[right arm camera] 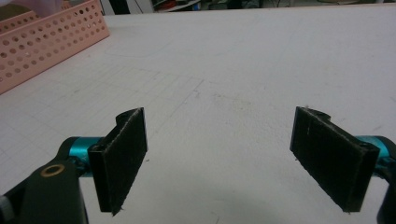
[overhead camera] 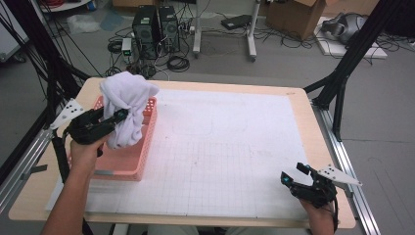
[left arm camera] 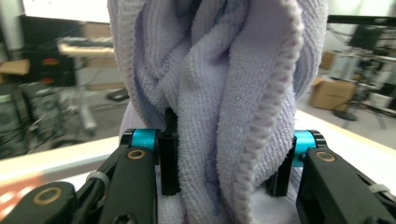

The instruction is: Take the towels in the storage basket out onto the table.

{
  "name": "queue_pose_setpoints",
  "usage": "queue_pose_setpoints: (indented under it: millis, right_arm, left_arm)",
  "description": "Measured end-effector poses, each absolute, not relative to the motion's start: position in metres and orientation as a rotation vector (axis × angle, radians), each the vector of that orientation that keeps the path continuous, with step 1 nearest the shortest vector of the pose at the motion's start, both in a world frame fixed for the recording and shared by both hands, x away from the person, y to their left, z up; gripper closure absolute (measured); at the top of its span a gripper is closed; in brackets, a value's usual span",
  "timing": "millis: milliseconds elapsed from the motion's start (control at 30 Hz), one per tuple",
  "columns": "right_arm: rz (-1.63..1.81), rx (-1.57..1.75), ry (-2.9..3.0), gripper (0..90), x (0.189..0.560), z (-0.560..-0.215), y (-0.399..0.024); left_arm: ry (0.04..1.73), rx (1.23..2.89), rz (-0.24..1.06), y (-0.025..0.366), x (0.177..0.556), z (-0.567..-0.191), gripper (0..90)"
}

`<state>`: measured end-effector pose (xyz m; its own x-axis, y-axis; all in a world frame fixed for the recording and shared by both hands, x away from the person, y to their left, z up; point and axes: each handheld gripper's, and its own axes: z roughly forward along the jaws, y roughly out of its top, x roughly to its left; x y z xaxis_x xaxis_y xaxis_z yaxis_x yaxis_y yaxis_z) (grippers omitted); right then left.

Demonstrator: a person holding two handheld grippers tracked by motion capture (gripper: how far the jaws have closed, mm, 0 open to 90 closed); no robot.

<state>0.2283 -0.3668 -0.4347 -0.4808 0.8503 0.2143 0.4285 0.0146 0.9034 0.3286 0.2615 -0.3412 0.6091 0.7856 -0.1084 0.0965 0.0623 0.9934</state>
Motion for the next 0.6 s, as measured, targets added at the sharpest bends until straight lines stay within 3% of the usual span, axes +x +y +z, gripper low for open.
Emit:
queue_pose_setpoints:
  millis: [600]
  right_arm:
    - [1.463, 1.294, 1.914, 17.6, 0.228, -0.434, -0.366]
  left_arm:
    - [0.522, 1.503, 0.388, 0.16, 0.33, -0.332, 57.6]
